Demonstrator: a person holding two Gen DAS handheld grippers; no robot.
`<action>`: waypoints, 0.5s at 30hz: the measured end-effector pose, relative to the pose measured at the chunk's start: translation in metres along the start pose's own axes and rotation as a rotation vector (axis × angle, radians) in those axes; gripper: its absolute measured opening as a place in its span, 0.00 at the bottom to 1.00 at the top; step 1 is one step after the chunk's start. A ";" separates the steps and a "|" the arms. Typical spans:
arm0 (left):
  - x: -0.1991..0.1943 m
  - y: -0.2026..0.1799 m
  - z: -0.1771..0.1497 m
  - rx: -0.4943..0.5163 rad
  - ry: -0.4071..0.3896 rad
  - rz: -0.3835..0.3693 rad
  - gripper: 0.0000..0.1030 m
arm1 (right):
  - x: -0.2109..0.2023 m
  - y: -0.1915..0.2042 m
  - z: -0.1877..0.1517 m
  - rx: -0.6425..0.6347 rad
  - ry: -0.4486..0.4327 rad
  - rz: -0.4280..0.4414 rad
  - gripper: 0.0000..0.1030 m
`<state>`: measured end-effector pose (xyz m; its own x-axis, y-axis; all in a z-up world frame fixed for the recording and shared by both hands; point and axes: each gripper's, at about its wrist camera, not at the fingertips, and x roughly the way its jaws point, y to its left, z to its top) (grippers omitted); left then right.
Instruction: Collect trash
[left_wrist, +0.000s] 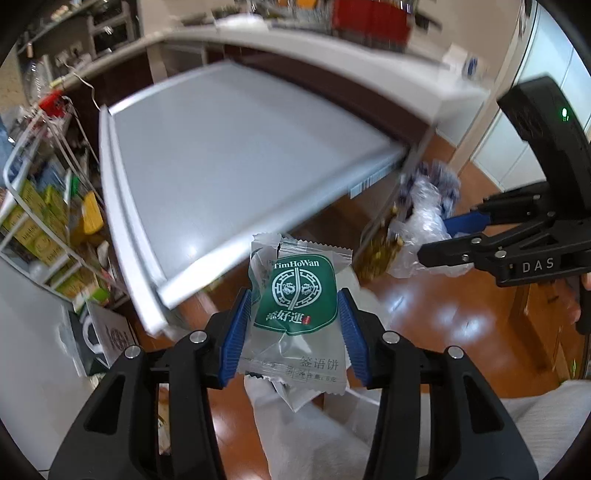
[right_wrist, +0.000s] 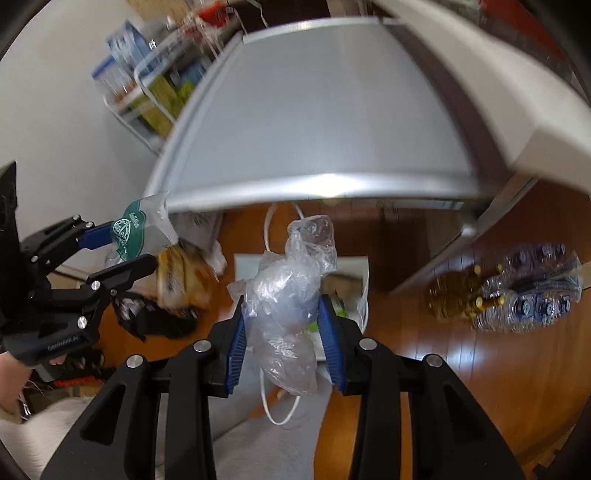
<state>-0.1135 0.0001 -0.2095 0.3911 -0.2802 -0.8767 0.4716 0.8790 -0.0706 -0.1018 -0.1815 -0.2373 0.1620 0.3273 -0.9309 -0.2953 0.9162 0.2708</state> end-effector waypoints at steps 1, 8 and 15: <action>0.015 -0.001 -0.005 0.002 0.041 -0.002 0.47 | 0.012 -0.001 -0.001 0.010 0.026 -0.002 0.36; 0.057 0.003 -0.016 -0.008 0.155 -0.025 0.50 | 0.062 -0.010 -0.004 0.059 0.117 -0.003 0.39; 0.055 0.013 -0.010 -0.060 0.149 -0.023 0.75 | 0.054 -0.016 -0.001 0.080 0.108 -0.008 0.65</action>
<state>-0.0936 0.0001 -0.2634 0.2567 -0.2437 -0.9353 0.4293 0.8957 -0.1155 -0.0887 -0.1788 -0.2925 0.0607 0.2971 -0.9529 -0.2178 0.9356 0.2778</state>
